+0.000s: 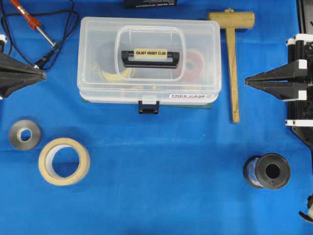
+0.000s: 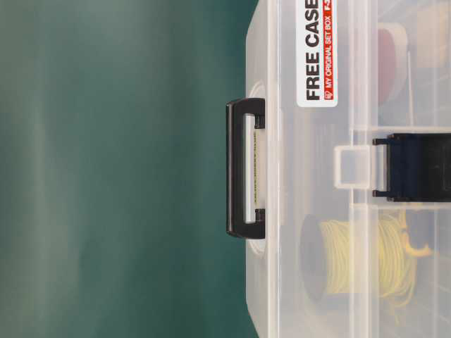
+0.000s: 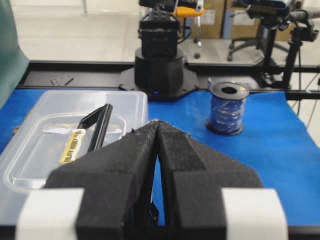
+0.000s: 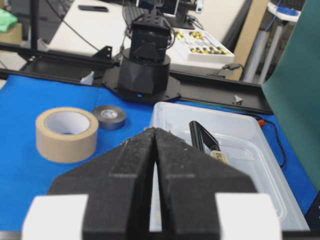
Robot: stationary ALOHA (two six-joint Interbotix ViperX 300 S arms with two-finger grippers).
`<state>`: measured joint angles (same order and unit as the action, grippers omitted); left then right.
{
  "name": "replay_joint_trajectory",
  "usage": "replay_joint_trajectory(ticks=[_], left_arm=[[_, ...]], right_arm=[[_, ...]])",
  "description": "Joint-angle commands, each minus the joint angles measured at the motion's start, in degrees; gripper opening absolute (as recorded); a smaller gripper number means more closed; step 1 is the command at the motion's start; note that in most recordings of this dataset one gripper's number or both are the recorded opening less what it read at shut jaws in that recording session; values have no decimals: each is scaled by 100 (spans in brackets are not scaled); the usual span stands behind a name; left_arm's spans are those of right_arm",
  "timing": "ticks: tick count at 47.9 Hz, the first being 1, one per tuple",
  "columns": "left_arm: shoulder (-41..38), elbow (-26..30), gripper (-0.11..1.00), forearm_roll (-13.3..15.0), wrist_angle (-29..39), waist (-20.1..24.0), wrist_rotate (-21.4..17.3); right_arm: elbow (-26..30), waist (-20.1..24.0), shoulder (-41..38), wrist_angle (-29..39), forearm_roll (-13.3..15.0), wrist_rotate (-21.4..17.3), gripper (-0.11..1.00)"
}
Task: Open the tool box with both arms.
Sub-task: 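Move both grippers forward to the front corners of the box lid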
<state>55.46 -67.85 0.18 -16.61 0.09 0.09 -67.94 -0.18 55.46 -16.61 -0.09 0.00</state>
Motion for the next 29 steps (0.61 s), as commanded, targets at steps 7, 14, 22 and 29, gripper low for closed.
replay_joint_trajectory(ticks=[7, 14, 22, 29], left_arm=[[53, 158, 0, 193, 352, 237, -167], [35, 141, 0, 193, 817, 650, -387], [-62, 97, 0, 193, 1230, 1134, -404], [-202, 9, 0, 193, 1406, 1362, -413]], right_arm=[[255, -325, 0, 272, -9, -44, 0], [299, -756, 53, 905, -62, -79, 0], [290, -1248, 26, 1547, -158, -105, 0], [272, -1529, -53, 2057, -193, -105, 17]])
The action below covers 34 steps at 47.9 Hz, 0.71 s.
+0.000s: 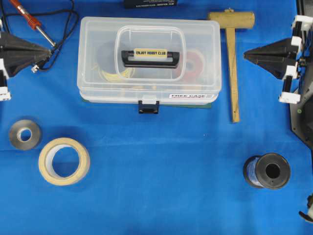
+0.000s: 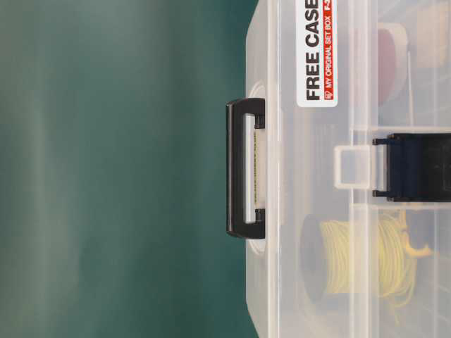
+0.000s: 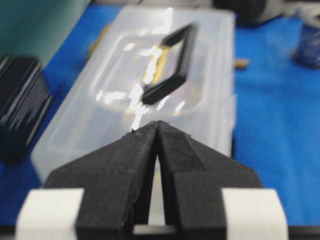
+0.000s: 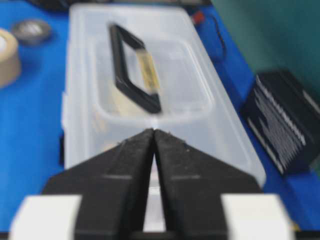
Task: Open the tool box with both arms.
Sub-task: 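Move both grippers forward to the front corners of the box lid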
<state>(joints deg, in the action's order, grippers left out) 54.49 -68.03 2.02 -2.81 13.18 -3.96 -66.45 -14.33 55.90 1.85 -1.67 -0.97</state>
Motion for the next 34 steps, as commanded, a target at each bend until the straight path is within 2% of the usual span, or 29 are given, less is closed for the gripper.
replay_joint_trajectory(ticks=[1, 3, 5, 9, 12, 16, 19, 34], left_arm=[[-123, 9, 1, 9, 35, 62, -9], [-193, -18, 5, 9, 62, 62, -18], [-264, -53, 14, 9, 79, 62, -26], [-422, -105, 37, 9, 105, 70, -35], [-545, -141, 57, 9, 123, 97, -53], [-729, -167, 79, 9, 123, 149, -53], [-870, -185, 89, 9, 105, 229, -53], [-1934, -53, 90, 9, -387, 439, -53]], right_arm=[[114, -141, -123, 290, -35, -18, 23], [105, -193, -176, 431, -35, -18, 36], [88, -237, -264, 571, -35, -18, 49], [62, -281, -448, 809, -26, 0, 73], [26, -299, -650, 932, -18, 0, 84], [18, -316, -879, 993, -18, -9, 84], [18, -352, -1046, 993, -18, -9, 83], [88, -527, -1890, 554, 9, 18, 83]])
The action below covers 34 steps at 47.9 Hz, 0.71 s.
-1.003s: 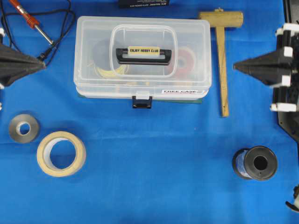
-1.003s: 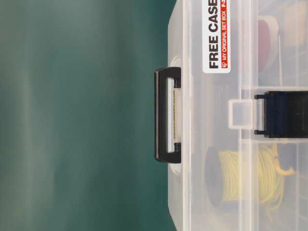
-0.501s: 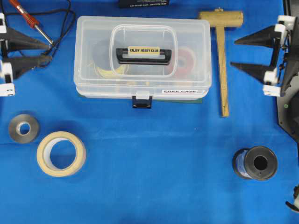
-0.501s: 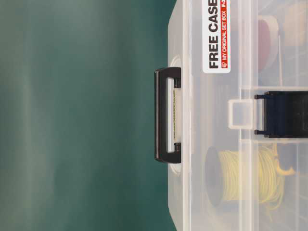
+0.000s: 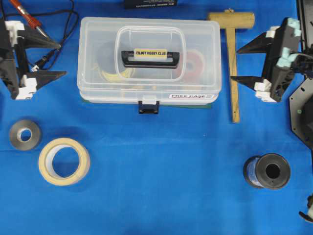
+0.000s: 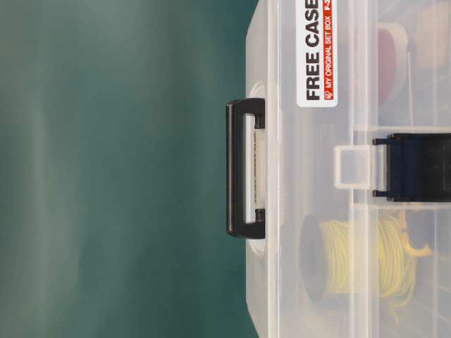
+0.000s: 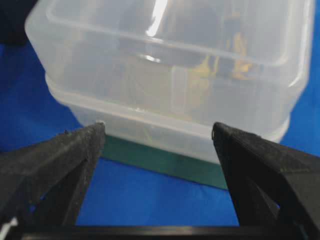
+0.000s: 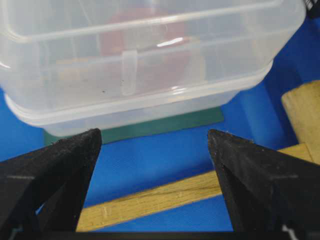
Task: Open the tool box with both arms.
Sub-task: 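Move both grippers forward to the front corners of the box lid, then grip the lid edges with both grippers and lift it upward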
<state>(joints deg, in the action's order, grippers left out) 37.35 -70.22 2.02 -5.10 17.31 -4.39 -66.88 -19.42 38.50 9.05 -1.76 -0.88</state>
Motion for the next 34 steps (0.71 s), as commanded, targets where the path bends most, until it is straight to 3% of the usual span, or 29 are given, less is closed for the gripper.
replay_joint_trajectory(ticks=[1, 18, 34], left_arm=[[-281, 176, 90, 9, -185, 18, -9], [-1020, 554, 90, 9, -448, 272, -9], [-1107, 615, 90, 9, -448, 237, 9]], right_arm=[[141, -26, -202, -202, 18, 18, 83], [343, -44, -782, -694, 44, 53, 83], [510, -35, -967, -809, 44, 53, 83]])
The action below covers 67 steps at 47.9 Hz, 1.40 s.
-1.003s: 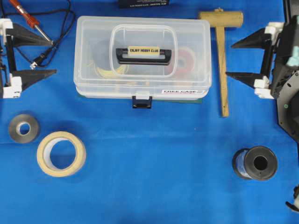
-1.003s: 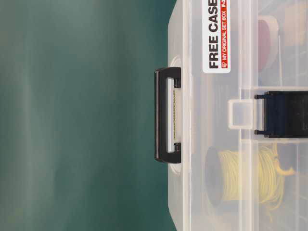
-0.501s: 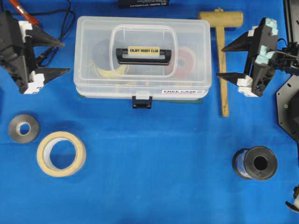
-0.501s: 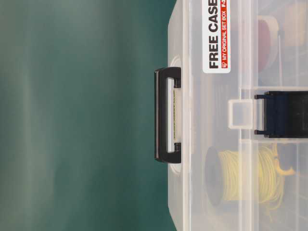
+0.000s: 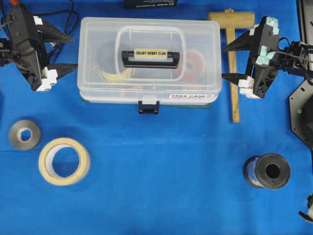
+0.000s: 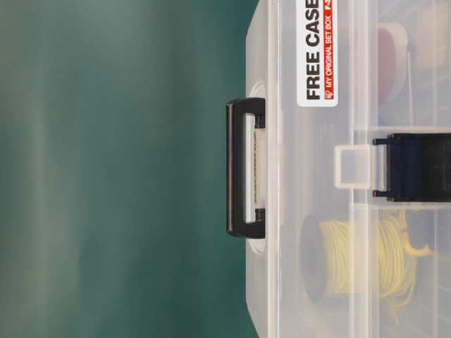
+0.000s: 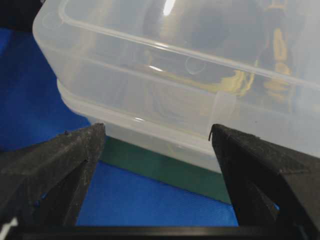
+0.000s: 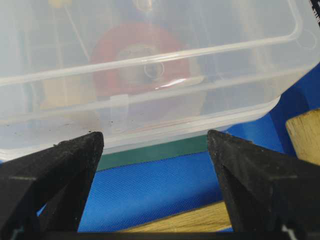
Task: Open the tool box with both arms.
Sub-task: 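Grip the lid edges with both grippers and lift it upward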
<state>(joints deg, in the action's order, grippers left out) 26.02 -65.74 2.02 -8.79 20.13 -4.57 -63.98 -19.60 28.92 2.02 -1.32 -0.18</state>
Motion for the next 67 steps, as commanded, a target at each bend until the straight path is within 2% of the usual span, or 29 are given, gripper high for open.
replay_joint_trajectory(ticks=[1, 16, 38, 67], left_arm=[[35, 167, 90, 9, -88, -44, 26], [176, 176, 90, 9, 0, -44, 53], [773, 352, 90, 9, 316, 26, 9], [773, 571, 90, 9, 264, 132, 9]], right_arm=[[220, -18, -9, -105, -9, -18, 83], [369, -18, 70, -70, 0, -26, 83], [668, -26, 633, 211, 79, 18, 83], [800, -62, 861, 185, 105, 18, 83]])
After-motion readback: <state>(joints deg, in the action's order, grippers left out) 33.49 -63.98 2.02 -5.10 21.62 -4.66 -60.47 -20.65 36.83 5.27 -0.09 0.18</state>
